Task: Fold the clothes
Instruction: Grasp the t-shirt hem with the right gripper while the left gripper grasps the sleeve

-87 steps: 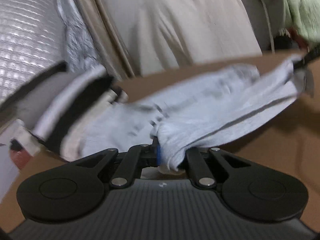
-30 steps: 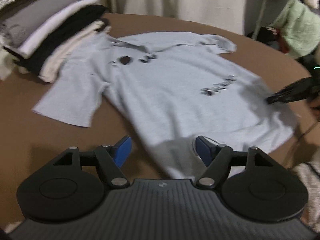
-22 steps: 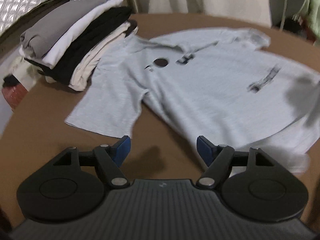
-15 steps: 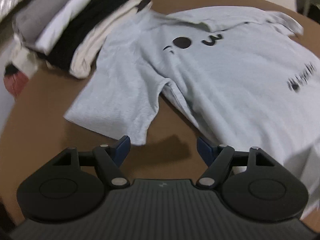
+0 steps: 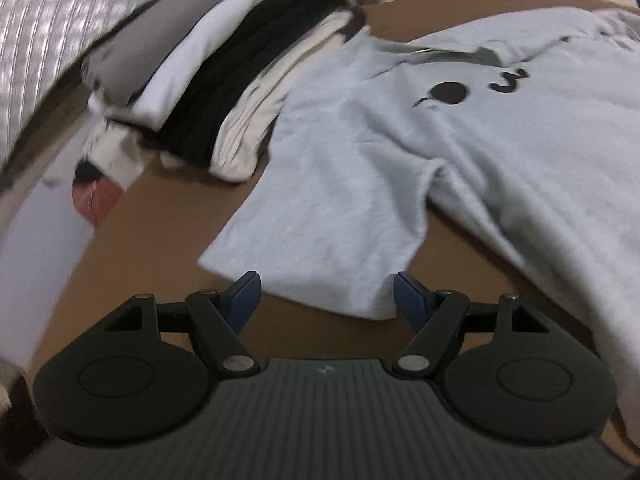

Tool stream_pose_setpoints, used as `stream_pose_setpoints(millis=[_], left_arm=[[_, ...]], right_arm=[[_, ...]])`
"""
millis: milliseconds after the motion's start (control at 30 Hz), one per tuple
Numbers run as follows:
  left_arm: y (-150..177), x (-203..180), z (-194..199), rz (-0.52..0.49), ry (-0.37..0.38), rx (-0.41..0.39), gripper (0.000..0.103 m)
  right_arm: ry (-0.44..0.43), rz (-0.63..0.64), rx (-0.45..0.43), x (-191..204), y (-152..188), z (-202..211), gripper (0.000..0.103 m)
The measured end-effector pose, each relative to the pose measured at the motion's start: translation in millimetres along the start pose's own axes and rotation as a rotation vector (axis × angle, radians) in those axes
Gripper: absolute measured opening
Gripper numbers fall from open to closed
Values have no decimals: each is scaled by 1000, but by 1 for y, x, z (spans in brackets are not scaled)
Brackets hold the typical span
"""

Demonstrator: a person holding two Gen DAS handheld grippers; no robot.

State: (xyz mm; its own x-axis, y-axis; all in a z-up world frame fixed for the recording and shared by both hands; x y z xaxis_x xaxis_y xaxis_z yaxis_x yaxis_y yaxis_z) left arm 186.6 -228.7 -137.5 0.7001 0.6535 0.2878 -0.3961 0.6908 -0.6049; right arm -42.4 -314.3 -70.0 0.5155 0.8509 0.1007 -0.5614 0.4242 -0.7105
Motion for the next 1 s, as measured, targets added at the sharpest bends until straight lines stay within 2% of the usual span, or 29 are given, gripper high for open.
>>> stream_pose_setpoints(millis=[100, 200, 300, 367, 433, 467, 500, 533, 600, 633, 667, 700, 733, 767, 800, 867, 900, 967, 1000], left_arm=[[2, 12, -9, 37, 10, 24, 73], [3, 12, -15, 24, 4, 23, 73], [4, 12, -20, 12, -2, 22, 73], [4, 13, -24, 3, -6, 21, 73], [5, 13, -28, -5, -10, 21, 82], [5, 11, -32, -21, -14, 24, 83], [5, 8, -38, -35, -12, 25, 83], [4, 5, -43, -45, -13, 19, 83], [0, 3, -48, -62, -28, -11, 83], [-2, 4, -48, -60, -42, -20, 67], [-4, 6, -48, -59, -55, -29, 44], [-5, 8, -48, -57, -69, -38, 5], [-6, 17, -47, -22, -99, -41, 0], [-7, 26, -45, 13, -129, -43, 0], [-10, 41, -38, 62, -187, -79, 0], [-17, 72, -10, 113, -389, -203, 0], [-19, 87, 6, 147, -440, -258, 0], [-15, 99, 15, 281, -269, -263, 0], [-13, 105, 20, 347, -182, -265, 4]], right_arm=[[-163, 101, 58, 54, 23, -6, 66], [-252, 173, 116, 93, 46, -10, 66], [-252, 307, 133, 122, 65, -11, 67], [-208, 401, 137, 132, 74, -16, 69], [-149, 467, 154, 130, 79, -29, 67], [-144, 465, 162, 126, 80, -33, 61], [-139, 455, 166, 121, 80, -36, 27], [-135, 429, 161, 115, 77, -37, 8], [-117, 378, 146, 102, 70, -38, 7], [-85, 351, 124, 95, 64, -37, 7], [-52, 323, 103, 87, 59, -35, 7], [-24, 291, 88, 79, 53, -33, 7], [-5, 254, 85, 69, 49, -30, 7], [12, 224, 83, 61, 47, -28, 7], [42, 205, 77, 53, 46, -25, 7], [159, 191, 41, 36, 42, -17, 6], [211, 164, 21, 25, 39, -13, 6], [202, 6, 44, -1, 38, -8, 8], [192, -57, 62, -10, 38, -7, 9]])
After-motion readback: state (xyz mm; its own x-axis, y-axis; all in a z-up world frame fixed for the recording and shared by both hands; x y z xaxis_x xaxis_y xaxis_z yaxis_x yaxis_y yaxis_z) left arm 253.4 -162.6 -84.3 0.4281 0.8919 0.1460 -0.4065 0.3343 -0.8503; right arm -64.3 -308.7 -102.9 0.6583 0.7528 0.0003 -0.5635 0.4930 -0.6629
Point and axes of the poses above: each gripper's, at about its wrist camera, not at the fingertips, and z roughly against the way its jaws point, x to its left, y to its underside, the point moved 7 cm from there along -z, roughly the way its jaws point, and after that the axes turned 7 degrees about y, right-handed, at the moved point
